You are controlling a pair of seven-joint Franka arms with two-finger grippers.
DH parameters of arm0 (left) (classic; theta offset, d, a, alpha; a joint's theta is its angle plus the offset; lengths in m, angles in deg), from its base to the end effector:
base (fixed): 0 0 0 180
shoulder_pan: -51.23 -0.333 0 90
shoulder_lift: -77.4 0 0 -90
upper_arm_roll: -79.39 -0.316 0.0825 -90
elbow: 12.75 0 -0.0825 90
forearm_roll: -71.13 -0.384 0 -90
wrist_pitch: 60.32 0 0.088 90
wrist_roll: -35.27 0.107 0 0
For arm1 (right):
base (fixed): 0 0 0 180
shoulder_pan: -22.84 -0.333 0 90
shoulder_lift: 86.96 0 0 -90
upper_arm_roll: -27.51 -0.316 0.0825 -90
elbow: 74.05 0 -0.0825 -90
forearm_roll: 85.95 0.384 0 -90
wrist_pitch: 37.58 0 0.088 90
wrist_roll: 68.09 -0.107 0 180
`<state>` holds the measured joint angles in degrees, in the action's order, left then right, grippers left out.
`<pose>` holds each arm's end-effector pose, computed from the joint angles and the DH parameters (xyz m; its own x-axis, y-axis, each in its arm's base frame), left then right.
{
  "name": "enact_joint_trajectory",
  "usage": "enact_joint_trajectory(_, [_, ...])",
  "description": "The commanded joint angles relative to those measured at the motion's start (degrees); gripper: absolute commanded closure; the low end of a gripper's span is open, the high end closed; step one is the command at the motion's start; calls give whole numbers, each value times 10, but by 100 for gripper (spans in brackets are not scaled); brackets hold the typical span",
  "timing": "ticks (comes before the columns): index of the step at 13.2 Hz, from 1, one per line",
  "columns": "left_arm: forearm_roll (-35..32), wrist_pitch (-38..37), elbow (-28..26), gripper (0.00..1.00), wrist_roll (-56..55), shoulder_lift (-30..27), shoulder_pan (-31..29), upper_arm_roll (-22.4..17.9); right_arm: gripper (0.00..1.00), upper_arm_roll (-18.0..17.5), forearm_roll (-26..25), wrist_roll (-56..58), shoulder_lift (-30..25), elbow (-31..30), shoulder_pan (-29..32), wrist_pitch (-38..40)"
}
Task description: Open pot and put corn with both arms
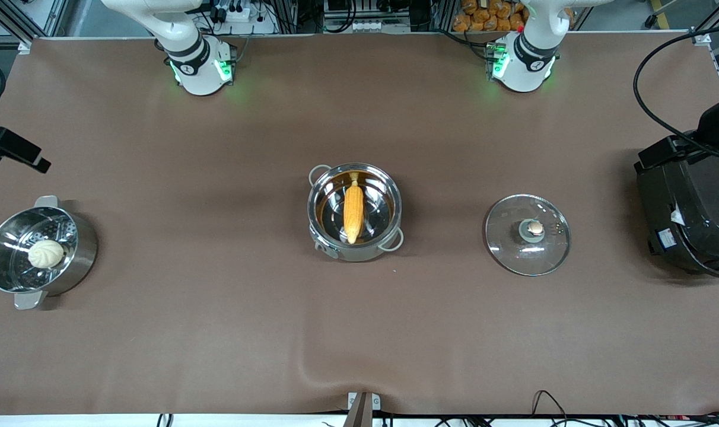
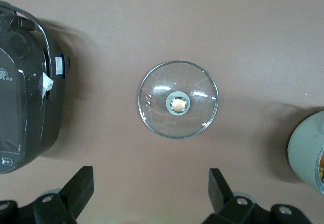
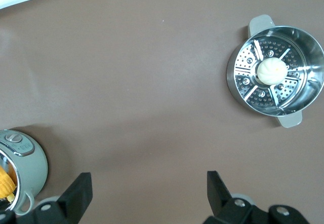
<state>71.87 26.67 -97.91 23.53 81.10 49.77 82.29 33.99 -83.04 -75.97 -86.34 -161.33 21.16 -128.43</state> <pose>0.5692 -0.0147 0.6234 0.9834 0.1781 -0.0352 0.1785 -0.9839 0.0092 0.5585 -0.0411 0.6424 0.9745 -0.2199 0.0442 -0.2174 -0.9745 -0.0561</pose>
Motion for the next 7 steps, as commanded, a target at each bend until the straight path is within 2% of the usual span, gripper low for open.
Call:
enact_joint_trajectory(1, [6,-15,15,0,30,4,-2,2,0,-7,-3,57,6,26,-19,18])
enact_joint_trajectory(4, [-12,-15,15,0,31,3,2,4,0,-8,-1,127,4,29,-27,50])
enact_joint_trajectory(7, [-13,-16,14,0,31,0,3,5,0,-7,-3,135,4,31,-33,51])
